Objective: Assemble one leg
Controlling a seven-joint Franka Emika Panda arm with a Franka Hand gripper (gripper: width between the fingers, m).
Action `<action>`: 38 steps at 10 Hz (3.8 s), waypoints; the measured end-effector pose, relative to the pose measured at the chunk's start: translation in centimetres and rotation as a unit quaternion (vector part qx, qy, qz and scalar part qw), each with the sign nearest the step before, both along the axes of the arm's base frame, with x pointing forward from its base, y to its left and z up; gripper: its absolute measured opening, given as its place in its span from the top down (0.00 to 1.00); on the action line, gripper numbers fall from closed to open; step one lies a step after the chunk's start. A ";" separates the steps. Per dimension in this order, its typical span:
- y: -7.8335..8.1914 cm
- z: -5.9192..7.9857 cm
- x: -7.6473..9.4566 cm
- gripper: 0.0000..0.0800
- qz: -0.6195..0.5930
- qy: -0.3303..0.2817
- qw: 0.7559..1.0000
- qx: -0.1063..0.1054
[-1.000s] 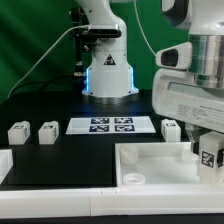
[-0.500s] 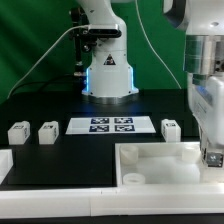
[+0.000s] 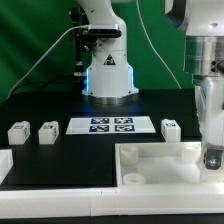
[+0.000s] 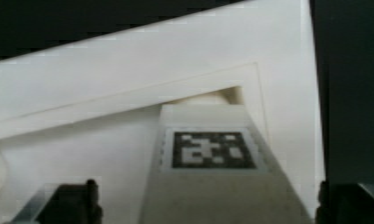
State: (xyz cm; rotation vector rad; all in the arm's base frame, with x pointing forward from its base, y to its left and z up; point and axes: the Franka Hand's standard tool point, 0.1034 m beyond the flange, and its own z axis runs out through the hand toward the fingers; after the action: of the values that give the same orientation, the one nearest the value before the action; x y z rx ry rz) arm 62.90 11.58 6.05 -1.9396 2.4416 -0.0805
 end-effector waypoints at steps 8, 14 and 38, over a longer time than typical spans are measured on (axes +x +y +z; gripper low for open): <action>2.5 0.5 0.5 0.19 0.343 -0.029 0.938 -0.022; 1.9 0.5 0.6 0.19 0.523 -0.024 0.851 -0.042; 0.6 -0.3 -0.1 0.19 0.837 0.008 0.540 -0.083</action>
Offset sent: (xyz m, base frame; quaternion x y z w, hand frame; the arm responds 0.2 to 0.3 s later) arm 0.0104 0.0156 0.0016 0.0915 -0.0254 -0.4048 0.9094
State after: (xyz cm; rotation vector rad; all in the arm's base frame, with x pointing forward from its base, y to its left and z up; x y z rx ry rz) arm 62.83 12.18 5.75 -3.1789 -0.3193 -0.2075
